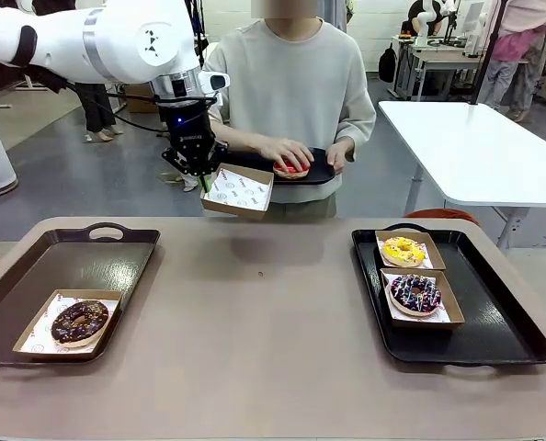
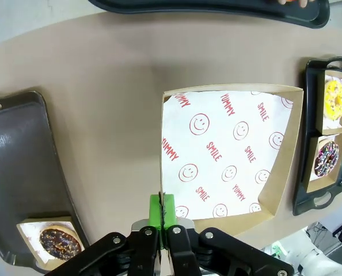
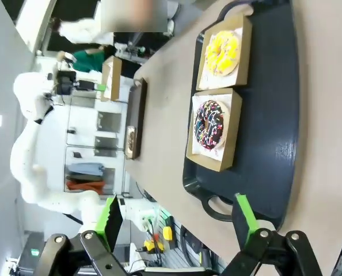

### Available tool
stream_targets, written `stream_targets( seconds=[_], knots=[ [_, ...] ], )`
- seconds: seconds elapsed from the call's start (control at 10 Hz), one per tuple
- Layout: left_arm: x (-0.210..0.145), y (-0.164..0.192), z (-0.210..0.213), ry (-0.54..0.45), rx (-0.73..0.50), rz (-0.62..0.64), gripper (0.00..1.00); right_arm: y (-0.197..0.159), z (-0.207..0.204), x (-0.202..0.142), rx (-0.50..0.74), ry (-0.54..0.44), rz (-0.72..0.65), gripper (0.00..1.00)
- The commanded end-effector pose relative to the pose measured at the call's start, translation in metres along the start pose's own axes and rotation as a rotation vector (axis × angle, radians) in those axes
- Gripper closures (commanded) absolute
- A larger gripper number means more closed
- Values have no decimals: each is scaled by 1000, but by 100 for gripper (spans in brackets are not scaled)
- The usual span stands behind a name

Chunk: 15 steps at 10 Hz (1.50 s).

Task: Individually package the donuts and arrange them on the tray.
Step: Place the picked Paper togo box on the Handle tray while simultaneously picking up another Paper togo box from the table with the other hand, then place the picked Paper togo box on the Handle tray.

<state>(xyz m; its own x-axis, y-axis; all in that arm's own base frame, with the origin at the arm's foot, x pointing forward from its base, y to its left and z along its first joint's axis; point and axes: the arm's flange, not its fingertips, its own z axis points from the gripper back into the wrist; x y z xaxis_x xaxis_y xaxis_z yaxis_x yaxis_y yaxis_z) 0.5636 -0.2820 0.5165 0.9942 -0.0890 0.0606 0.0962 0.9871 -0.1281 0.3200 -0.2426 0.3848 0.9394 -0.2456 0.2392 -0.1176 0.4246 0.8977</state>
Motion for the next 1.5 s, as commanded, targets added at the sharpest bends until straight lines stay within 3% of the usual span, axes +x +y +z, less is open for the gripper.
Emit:
stream_targets(
  seconds=[0.0, 0.3, 0.4, 1.4],
  knots=[
    [12, -9, 1, 8, 31, 20, 100, -14, 8, -11, 71, -51, 22, 0],
    [18, -10, -3, 12, 25, 35, 100, -23, 11, -20, 114, -65, 70, 0],
    [11, -5, -3, 7, 8, 15, 100, -17, 15, -17, 53, -46, -2, 0],
    [11, -5, -3, 7, 8, 15, 100, -17, 15, -17, 53, -46, -2, 0]
  ],
)
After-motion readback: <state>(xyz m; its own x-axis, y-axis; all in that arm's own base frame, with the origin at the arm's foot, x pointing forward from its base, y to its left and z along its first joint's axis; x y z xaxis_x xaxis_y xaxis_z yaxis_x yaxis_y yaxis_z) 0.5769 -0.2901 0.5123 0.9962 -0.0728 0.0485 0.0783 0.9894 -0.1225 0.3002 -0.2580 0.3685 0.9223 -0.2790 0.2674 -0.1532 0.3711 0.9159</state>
